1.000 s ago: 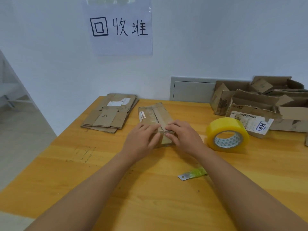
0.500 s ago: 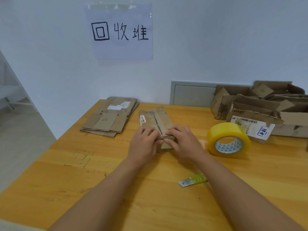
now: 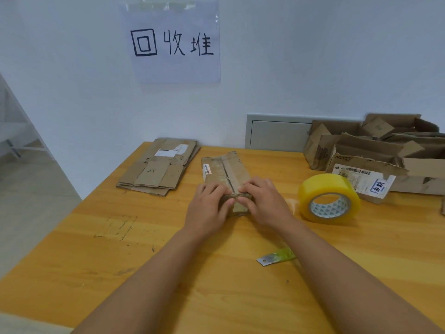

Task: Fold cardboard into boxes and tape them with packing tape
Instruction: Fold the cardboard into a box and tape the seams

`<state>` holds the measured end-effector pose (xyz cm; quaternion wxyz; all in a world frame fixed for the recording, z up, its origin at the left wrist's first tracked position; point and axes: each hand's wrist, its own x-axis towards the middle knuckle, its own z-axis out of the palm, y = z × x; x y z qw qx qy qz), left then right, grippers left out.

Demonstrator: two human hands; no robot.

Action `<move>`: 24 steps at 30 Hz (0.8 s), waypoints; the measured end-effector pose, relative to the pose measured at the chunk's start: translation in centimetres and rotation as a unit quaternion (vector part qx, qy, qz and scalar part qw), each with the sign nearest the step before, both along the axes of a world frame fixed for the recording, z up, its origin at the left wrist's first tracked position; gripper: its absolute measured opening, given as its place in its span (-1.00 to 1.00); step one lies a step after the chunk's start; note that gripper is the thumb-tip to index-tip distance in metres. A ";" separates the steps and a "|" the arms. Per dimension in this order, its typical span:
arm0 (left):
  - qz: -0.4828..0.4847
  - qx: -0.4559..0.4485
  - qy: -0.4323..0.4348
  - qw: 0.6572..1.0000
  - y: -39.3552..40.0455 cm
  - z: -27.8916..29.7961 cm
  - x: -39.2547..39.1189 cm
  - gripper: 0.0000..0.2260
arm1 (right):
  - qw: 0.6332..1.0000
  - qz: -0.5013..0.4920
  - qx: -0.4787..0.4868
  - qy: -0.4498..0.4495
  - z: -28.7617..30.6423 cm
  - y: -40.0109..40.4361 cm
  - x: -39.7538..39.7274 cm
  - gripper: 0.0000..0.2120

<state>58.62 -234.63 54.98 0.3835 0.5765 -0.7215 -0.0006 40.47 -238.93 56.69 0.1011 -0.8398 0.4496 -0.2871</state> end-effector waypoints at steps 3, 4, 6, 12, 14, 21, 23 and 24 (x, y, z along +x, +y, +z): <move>-0.001 0.006 0.039 0.999 0.1 0.3 -0.2 -0.91 | 1.000 -0.009 0.000 0.012 0.2 0.2 0.2 -0.77; 0.007 0.004 0.045 0.999 0.2 0.4 -0.4 -0.94 | 1.000 -0.008 0.003 0.020 0.3 0.2 0.1 -0.76; 0.013 0.006 0.045 0.999 0.2 0.6 -0.7 -0.97 | 0.999 -0.007 0.011 0.038 0.6 0.2 0.1 -0.75; -0.005 0.026 0.002 1.000 0.4 0.9 -0.2 -0.88 | 0.998 -0.029 -0.003 0.047 0.7 0.6 0.6 -0.77; 0.006 0.023 0.010 1.000 0.2 1.1 -0.4 -0.93 | 0.998 -0.025 0.007 0.064 1.0 0.8 0.5 -0.77; 0.022 0.059 -0.023 0.998 -1.1 2.2 0.3 -0.88 | 0.989 -0.077 -0.006 0.129 5.0 1.0 -5.1 -0.46; 0.040 0.080 -0.036 0.995 -1.1 2.3 0.0 -0.75 | 0.984 -0.118 -0.025 0.131 6.2 0.6 -7.5 -0.55; 0.046 0.073 -0.052 0.995 -1.0 2.4 -0.4 -0.70 | 0.979 -0.139 -0.033 0.144 6.5 0.3 -8.6 -0.58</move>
